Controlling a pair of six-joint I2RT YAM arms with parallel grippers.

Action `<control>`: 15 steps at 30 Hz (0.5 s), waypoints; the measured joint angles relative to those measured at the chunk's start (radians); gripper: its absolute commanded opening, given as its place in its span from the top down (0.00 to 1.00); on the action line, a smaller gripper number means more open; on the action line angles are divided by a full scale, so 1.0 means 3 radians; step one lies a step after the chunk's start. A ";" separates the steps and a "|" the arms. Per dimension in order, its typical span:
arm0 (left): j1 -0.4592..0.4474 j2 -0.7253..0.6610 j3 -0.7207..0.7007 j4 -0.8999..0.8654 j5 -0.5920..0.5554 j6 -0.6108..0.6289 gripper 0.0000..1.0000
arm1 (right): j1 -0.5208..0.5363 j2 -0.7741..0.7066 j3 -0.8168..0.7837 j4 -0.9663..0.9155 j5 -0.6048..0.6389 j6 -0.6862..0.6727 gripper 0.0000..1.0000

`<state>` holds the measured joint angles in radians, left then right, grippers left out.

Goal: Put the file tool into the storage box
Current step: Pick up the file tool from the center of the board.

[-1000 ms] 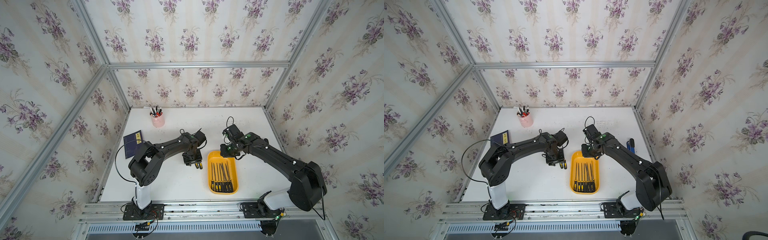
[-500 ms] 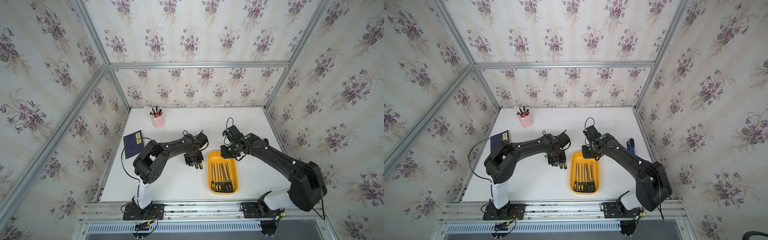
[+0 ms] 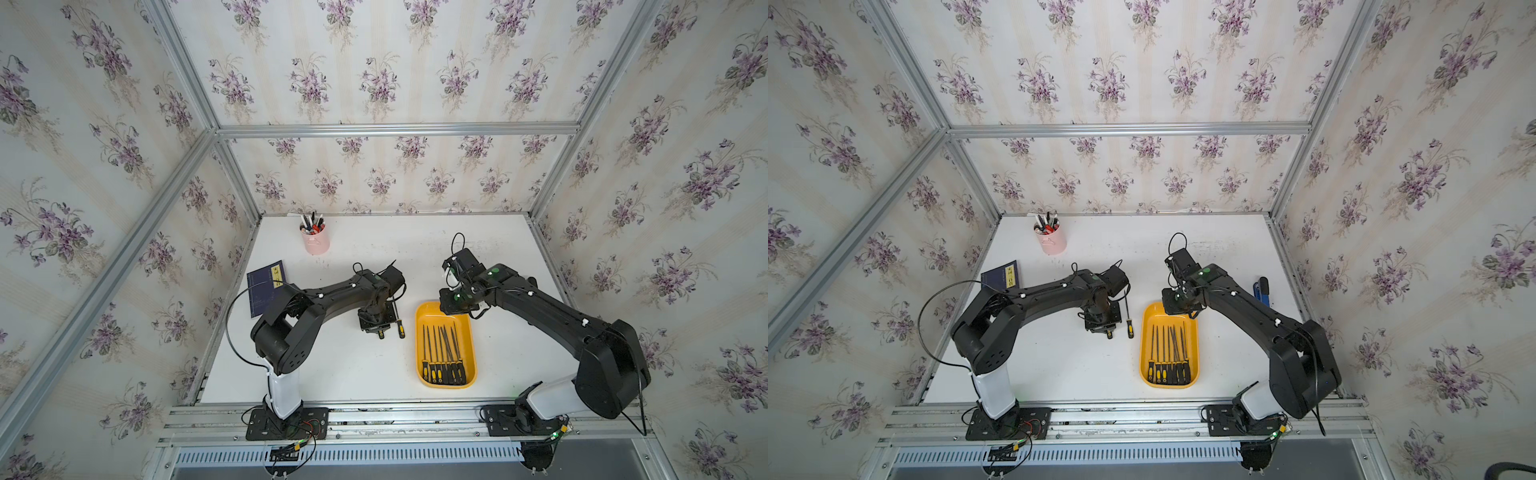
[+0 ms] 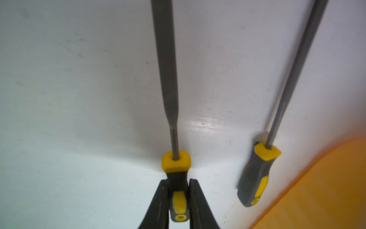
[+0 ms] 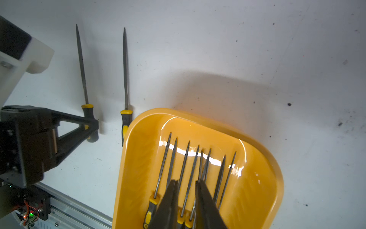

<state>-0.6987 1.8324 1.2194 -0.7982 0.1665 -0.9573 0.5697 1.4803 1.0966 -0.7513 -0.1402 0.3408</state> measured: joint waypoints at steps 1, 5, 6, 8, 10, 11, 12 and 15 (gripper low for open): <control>0.0018 -0.0086 -0.0037 -0.0006 0.0038 0.0065 0.88 | 0.0000 0.0010 0.0005 0.0000 -0.0001 0.0000 0.79; 0.0036 -0.0507 -0.0156 -0.0038 0.0248 0.0340 0.87 | -0.0003 0.0027 0.0043 0.0011 -0.0039 0.0004 0.78; 0.0039 -0.0633 -0.0178 -0.0042 0.0332 0.0418 0.87 | -0.0006 0.0031 0.0064 0.0020 -0.0066 0.0014 0.78; 0.0060 -0.0851 -0.0215 -0.0036 0.0568 0.0557 0.87 | -0.0029 0.0031 0.0092 0.0074 -0.0150 0.0039 0.77; 0.0075 -0.1048 -0.0244 0.0000 0.0828 0.0657 0.87 | -0.0067 0.0031 0.0112 0.0148 -0.0237 0.0098 0.77; 0.0080 -0.1123 -0.0251 0.0020 0.0938 0.0696 0.87 | -0.0114 0.0031 0.0123 0.0167 -0.0323 0.0113 0.76; 0.0083 -0.1200 -0.0251 0.0045 0.1058 0.0729 0.87 | -0.0183 0.0025 0.0137 0.0200 -0.0383 0.0153 0.76; 0.0080 -0.1335 -0.0243 0.0154 0.1378 0.0790 0.89 | -0.0348 -0.0032 0.0123 0.0355 -0.0554 0.0284 0.73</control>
<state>-0.6746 1.4319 1.1465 -0.7521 0.5800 -0.7204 0.4652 1.4708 1.1336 -0.6449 -0.3065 0.4259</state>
